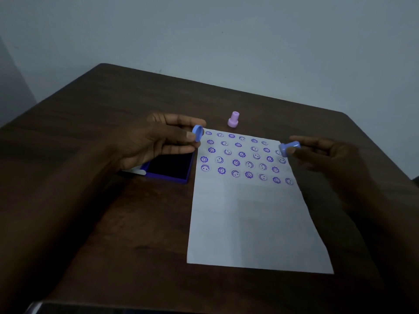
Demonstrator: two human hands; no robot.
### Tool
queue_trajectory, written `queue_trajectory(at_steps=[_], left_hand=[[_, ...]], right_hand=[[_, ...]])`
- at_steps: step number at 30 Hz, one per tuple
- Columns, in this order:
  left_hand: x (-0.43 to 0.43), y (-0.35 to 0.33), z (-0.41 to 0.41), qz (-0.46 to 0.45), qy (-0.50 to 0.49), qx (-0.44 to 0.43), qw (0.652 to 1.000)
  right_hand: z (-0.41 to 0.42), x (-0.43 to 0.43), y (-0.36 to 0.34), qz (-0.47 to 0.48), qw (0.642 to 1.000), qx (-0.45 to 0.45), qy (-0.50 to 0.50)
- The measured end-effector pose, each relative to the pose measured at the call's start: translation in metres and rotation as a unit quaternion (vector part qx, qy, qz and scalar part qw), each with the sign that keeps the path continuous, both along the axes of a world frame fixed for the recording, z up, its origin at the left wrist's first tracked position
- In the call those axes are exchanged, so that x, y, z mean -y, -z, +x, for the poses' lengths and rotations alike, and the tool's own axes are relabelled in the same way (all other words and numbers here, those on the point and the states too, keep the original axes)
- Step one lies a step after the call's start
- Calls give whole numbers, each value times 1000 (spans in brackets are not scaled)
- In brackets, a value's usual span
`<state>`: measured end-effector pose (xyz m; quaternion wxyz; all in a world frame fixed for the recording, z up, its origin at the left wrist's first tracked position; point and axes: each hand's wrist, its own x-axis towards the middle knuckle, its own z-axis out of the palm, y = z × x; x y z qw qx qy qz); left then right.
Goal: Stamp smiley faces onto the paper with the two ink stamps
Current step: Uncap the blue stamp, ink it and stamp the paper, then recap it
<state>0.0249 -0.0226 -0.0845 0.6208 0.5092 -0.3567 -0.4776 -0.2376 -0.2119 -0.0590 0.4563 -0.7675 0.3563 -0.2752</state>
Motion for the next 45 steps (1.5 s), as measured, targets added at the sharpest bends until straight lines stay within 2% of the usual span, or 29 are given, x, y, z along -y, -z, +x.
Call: queue_trajectory(at_steps=[7,19,28,38,45], left_hand=[[3,1,-6,1,-10,-13,1000],[6,2,-11,-10,-26,9,1000],[7,4,-12,-13,-50,26,998],[7,6,-10,-40,-91,68,993],[9,0,-12,-43,-124,75,988]], right_hand=[[46,-26,-1,115,983,64,-127],[76,-59,-2,59,986,56,-145],[81,-58,0,41,989,51,-130],[86,-57,4,39,986,87,-140],[101,-42,-10,38,983,55,-169]])
